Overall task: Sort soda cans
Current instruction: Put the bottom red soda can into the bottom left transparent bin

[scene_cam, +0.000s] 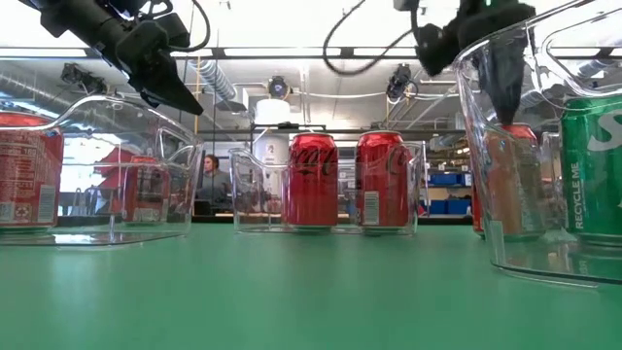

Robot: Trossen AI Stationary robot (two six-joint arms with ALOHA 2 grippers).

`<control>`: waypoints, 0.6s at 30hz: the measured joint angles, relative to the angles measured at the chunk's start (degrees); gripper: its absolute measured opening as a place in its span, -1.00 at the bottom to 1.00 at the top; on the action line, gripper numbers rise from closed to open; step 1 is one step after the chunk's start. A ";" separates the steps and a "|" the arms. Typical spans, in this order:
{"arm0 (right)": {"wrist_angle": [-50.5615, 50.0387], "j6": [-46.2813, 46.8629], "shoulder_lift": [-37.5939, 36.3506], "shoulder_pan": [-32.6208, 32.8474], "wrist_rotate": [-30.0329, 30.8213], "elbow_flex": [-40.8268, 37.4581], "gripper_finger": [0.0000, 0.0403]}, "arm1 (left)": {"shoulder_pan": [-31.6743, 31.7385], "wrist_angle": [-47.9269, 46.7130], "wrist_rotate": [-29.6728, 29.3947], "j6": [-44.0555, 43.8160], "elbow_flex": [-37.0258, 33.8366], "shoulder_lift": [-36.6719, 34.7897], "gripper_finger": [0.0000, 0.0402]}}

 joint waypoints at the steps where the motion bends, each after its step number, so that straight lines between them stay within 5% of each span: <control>1: 1.51 -0.45 -0.03 -0.12 -0.11 -1.46 0.80 | 0.00 -0.17 0.00 0.01 0.00 0.00 -0.99; 6: 8.69 -2.22 0.06 -0.31 -0.62 -6.33 0.73 | 0.00 0.03 0.00 -0.08 0.00 0.00 -0.99; 11: 9.58 -3.09 -0.03 -0.31 -0.89 -7.29 0.41 | 0.00 0.07 0.00 -0.11 0.00 -0.02 -0.99; 18: 8.83 -4.96 0.15 0.50 -1.34 -2.89 0.40 | 0.00 -0.11 0.02 -0.12 0.17 -0.37 -0.99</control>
